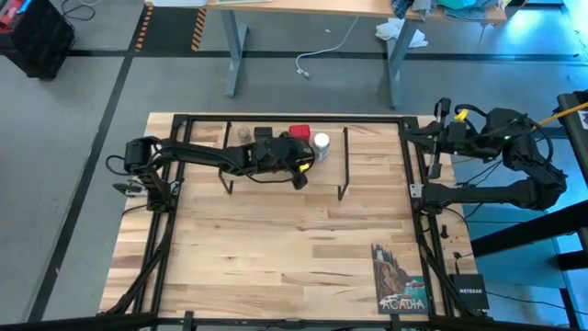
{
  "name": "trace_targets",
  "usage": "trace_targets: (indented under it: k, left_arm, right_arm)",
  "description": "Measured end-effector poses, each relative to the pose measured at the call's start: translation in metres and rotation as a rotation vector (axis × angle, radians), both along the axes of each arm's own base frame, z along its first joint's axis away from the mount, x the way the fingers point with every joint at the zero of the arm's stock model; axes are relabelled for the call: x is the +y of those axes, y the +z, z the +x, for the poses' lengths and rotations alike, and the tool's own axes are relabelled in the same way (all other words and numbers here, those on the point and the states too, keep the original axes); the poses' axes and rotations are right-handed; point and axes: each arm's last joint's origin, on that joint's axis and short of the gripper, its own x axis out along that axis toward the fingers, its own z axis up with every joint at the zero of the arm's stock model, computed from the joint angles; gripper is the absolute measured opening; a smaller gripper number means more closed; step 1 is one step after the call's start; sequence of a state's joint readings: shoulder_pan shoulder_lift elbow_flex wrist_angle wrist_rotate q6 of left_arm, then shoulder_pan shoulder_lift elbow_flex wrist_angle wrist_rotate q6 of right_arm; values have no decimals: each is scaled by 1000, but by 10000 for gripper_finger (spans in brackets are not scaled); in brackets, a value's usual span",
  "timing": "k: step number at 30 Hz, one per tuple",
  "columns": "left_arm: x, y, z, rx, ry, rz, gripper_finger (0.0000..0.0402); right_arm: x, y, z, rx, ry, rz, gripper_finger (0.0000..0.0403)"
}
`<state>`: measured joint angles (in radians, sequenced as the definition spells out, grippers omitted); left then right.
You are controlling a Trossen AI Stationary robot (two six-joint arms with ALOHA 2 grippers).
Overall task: Shelf spices
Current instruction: Adjust the white seasoning bottle
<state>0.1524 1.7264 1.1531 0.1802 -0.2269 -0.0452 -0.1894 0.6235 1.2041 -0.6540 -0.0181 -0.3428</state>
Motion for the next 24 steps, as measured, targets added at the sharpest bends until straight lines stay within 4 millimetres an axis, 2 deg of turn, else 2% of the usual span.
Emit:
trace_targets:
  k: [11,24]
  left_arm:
    - [9,-5,9,-84,14,-20,56]
    - [17,-10,43,-100,9,-22,56]
  right_arm:
    - [0,0,0,5,1,-2,0]
    - [0,-2,0,22,2,-7,1]
